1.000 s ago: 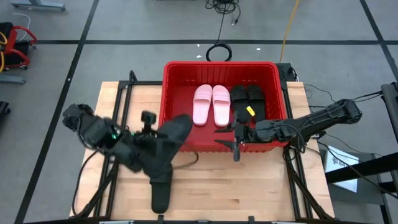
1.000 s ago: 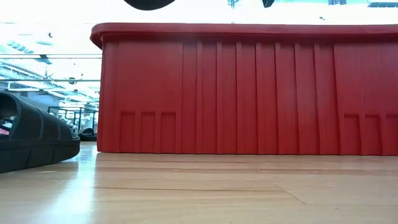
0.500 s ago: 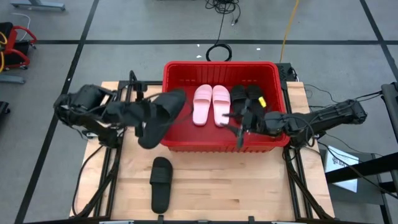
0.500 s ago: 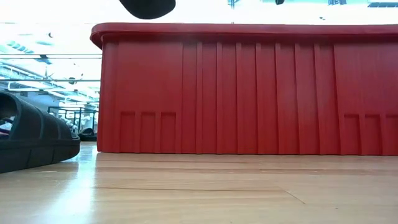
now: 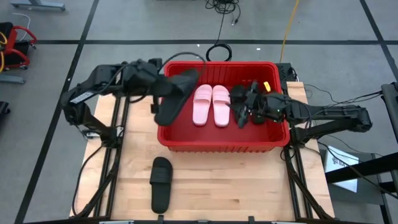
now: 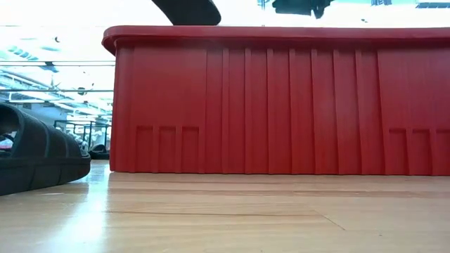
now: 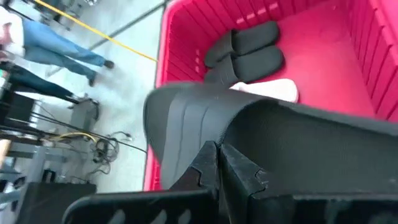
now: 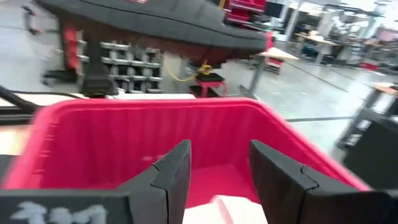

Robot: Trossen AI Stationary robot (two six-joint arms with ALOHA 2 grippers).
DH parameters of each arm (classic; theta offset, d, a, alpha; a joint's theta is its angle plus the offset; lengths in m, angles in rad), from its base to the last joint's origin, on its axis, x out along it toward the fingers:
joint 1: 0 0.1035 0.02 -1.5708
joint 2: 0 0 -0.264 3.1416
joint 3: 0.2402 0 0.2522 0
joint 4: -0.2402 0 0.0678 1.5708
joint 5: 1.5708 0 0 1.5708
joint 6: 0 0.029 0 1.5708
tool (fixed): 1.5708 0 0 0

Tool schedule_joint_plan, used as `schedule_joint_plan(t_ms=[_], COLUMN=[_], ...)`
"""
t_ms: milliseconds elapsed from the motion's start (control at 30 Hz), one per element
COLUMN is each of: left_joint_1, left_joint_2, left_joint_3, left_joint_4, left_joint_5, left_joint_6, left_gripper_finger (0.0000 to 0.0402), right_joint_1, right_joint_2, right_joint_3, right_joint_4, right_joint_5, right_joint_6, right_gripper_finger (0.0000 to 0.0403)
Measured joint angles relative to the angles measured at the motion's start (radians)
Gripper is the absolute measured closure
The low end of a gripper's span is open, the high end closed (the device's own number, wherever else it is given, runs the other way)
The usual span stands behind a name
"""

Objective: Pick and place slides into bin
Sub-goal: Put the black slide into the red bin

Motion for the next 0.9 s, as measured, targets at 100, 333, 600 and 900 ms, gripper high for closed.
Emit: schedule_joint_plan(t_ms=[100, 333, 600, 900], left_joint_1=[0.070, 0.221, 0.320, 0.362], left_joint_2=[0.023, 0.071, 0.158, 0.253], left_joint_3=[-0.023, -0.047, -0.046, -0.047], left_joint_4=[0.045, 0.072, 0.136, 0.124], left_joint_5=[0.037, 0.113, 0.172, 0.240], left_joint_6=[0.044, 0.094, 0.109, 0.103], left_gripper_finger=[0.0402, 0.0401, 0.0401, 0.0401], right_joint_1=[-0.057, -0.184, -0.285, -0.331], right_joint_2=[0.000, 0.000, 0.001, 0.008], right_joint_3=[0.000, 0.000, 0.000, 0.000], right_joint_4=[-0.001, -0.003, 0.000, 0.004], right_joint_5=[-0.001, -0.008, -0.155, -0.169], right_joint_6=[-0.030, -0.061, -0.075, -0.108], right_gripper_finger=[0.0252, 0.0252, 0.0252, 0.0252])
